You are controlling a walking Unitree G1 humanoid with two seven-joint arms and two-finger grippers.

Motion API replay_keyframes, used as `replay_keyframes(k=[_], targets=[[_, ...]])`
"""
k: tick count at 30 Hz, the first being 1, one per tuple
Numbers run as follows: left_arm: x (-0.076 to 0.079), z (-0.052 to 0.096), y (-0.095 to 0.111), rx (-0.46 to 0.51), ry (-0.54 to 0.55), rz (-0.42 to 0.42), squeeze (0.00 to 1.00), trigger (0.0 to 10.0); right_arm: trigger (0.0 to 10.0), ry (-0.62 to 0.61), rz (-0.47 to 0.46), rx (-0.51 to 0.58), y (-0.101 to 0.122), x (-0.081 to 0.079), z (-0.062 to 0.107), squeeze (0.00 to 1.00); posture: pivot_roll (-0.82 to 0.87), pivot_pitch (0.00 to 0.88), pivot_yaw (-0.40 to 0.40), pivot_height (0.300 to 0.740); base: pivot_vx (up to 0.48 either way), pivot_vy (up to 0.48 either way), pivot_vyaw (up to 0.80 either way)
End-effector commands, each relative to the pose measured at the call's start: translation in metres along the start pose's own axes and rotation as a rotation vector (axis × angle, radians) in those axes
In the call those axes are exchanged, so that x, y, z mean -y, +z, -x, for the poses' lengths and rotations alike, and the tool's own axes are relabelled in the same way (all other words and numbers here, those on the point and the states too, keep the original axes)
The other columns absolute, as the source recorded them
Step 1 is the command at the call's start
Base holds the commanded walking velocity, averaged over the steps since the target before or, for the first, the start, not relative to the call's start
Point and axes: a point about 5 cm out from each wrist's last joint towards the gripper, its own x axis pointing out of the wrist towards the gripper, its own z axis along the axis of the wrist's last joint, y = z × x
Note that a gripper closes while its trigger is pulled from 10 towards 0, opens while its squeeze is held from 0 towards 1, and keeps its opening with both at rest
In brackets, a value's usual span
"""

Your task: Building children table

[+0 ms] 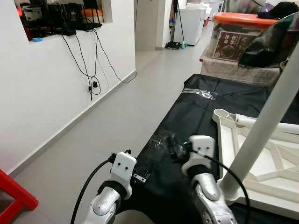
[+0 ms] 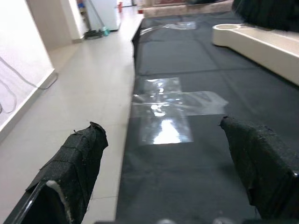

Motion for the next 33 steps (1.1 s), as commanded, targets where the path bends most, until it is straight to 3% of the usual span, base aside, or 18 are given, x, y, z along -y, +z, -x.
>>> replay_keyframes(k=[1, 4, 9, 12, 14, 15, 16, 18, 20, 24, 28, 32, 33], targets=[[0.000, 0.001, -0.002, -0.015, 0.003, 0.005, 0.00, 10.0, 10.0, -0.051, 0.006, 0.029, 0.003, 0.013, -0.004, 0.00, 0.04, 0.000, -0.026, 0.740, 0.000, 0.000, 0.00], [0.000, 0.001, -0.002, -0.016, 0.003, 0.006, 0.00, 10.0, 10.0, -0.071, 0.016, 0.036, 0.004, 0.022, -0.008, 0.00, 0.04, 0.000, -0.025, 0.740, 0.000, 0.000, 0.00], [0.000, 0.000, -0.002, -0.019, 0.000, 0.008, 0.00, 10.0, 10.0, -0.171, 0.077, 0.072, 0.011, 0.064, -0.023, 0.00, 0.04, 0.000, -0.025, 0.740, 0.000, 0.000, 0.00], [0.000, 0.000, -0.002, -0.020, 0.000, 0.008, 0.00, 10.0, 10.0, -0.189, 0.087, 0.079, 0.013, 0.072, -0.025, 0.00, 0.04, 0.000, -0.025, 0.740, 0.000, 0.000, 0.00], [0.000, 0.000, -0.003, -0.021, -0.001, 0.009, 0.00, 10.0, 10.0, -0.246, 0.154, 0.098, 0.018, 0.091, -0.026, 0.00, 0.04, 0.000, -0.025, 0.740, 0.000, 0.000, 0.00], [0.001, 0.000, -0.003, -0.021, -0.002, 0.010, 0.00, 10.0, 10.0, -0.343, 0.207, 0.094, 0.020, 0.111, -0.023, 0.00, 0.03, 0.000, -0.025, 0.740, 0.000, 0.000, 0.00], [0.001, 0.000, -0.003, -0.021, -0.002, 0.010, 0.00, 10.0, 10.0, -0.343, 0.207, 0.094, 0.020, 0.111, -0.023, 0.00, 0.03, 0.000, -0.025, 0.740, 0.000, 0.000, 0.00], [0.001, 0.000, -0.003, -0.023, -0.002, 0.011, 0.00, 10.0, 10.0, -0.555, 0.299, 0.077, 0.022, 0.144, -0.013, 0.00, 0.03, 0.000, -0.024, 0.740, 0.000, 0.000, 0.00], [0.001, 0.000, -0.003, -0.024, -0.003, 0.011, 0.00, 10.0, 10.0, -0.620, 0.331, 0.060, 0.022, 0.153, -0.008, 0.00, 0.03, 0.000, -0.020, 0.740, 0.000, 0.000, 0.00], [0.001, 0.001, -0.004, -0.025, -0.006, 0.012, 0.00, 10.0, 10.0, -0.638, 0.352, 0.040, 0.017, 0.151, -0.004, 0.00, 0.03, 0.000, -0.020, 0.740, 0.000, 0.000, 0.00], [0.002, 0.001, -0.004, -0.028, -0.007, 0.011, 0.00, 10.0, 10.0, -0.623, 0.292, -0.007, 0.004, 0.135, -0.003, 0.00, 0.04, 0.000, -0.021, 0.740, 0.000, 0.000, 0.00], [0.002, 0.001, -0.005, -0.029, -0.009, 0.012, 0.00, 10.0, 10.0, -0.390, 0.201, -0.058, -0.006, 0.087, -0.020, 0.00, 0.03, 0.000, -0.019, 0.740, 0.000, 0.000, 0.00], [0.002, 0.001, -0.005, -0.029, -0.009, 0.012, 0.00, 10.0, 10.0, -0.390, 0.201, -0.058, -0.006, 0.087, -0.020, 0.00, 0.03, 0.000, -0.019, 0.740, 0.000, 0.000, 0.00]])
